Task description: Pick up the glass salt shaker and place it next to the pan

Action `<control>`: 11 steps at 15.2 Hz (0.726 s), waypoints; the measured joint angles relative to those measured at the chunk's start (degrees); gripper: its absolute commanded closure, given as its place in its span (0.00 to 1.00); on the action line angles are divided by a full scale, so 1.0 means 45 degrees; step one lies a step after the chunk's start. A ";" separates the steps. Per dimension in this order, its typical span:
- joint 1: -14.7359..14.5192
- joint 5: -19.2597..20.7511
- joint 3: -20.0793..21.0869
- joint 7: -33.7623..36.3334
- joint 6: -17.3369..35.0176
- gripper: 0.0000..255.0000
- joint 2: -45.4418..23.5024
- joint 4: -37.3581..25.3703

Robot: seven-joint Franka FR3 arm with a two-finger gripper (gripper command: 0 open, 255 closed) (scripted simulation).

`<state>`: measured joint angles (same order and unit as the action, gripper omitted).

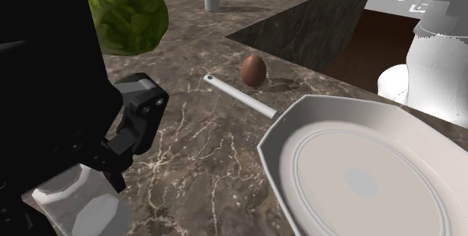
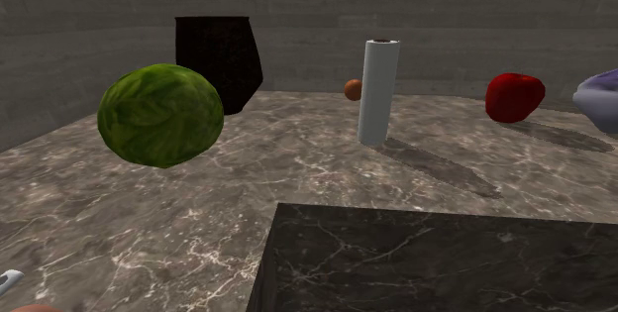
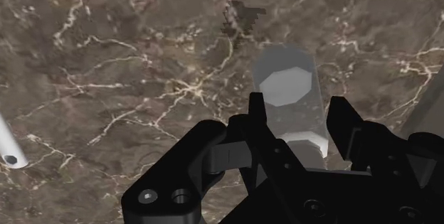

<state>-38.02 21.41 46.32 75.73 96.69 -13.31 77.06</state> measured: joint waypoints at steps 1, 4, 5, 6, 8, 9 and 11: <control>0.0046 -0.0036 -0.0003 0.0000 0.0111 1.00 0.0043 0.0141; 0.0095 -0.0079 -0.0004 0.0005 0.0235 1.00 0.0099 0.0302; 0.0097 -0.0080 -0.0003 0.0008 0.0246 1.00 0.0102 0.0315; 0.0099 -0.0083 -0.0003 0.0008 0.0251 1.00 0.0105 0.0322; 0.0101 -0.0084 -0.0004 0.0008 0.0256 0.00 0.0108 0.0328; 0.0101 -0.0084 -0.0004 0.0008 0.0257 0.00 0.0108 0.0328; 0.0102 -0.0084 -0.0003 0.0008 0.0257 0.00 0.0109 0.0328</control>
<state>-37.56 21.03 46.31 75.77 97.85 -12.82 78.54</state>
